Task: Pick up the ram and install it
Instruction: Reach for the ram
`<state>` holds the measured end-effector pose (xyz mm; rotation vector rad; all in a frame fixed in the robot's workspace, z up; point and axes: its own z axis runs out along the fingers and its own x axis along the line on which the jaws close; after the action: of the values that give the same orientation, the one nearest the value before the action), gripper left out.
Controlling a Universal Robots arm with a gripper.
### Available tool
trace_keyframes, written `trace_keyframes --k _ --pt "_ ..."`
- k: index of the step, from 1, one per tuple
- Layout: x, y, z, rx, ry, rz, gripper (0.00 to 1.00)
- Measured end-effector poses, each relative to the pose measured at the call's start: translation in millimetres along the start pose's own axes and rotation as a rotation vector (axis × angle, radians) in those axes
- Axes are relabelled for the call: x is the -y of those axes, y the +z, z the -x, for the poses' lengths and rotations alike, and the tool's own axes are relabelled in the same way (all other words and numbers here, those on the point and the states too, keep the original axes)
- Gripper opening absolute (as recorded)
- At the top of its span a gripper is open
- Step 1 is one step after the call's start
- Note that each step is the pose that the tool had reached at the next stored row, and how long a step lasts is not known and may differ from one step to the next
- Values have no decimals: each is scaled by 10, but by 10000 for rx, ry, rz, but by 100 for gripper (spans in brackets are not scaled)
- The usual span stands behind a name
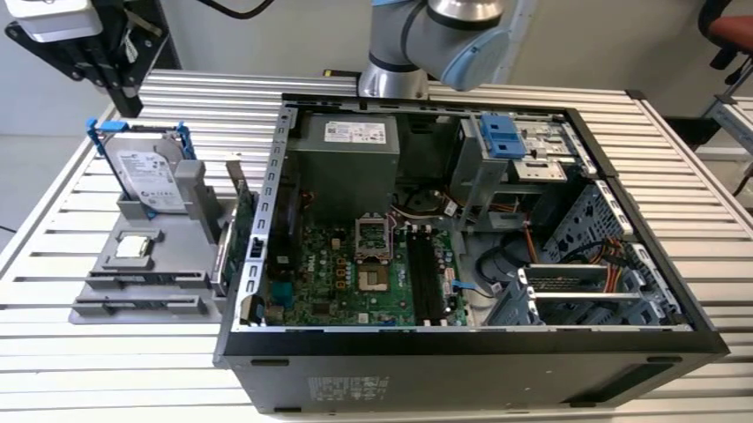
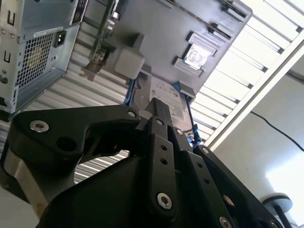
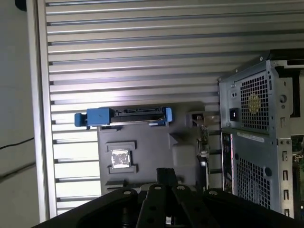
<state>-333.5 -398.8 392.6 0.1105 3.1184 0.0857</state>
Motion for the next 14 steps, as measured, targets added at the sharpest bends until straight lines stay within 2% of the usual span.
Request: trace_keyframes --k 6,14 --pt "6 -2 -92 0 0 0 0" --pt "11 -4 -158 -1 -10 1 0"
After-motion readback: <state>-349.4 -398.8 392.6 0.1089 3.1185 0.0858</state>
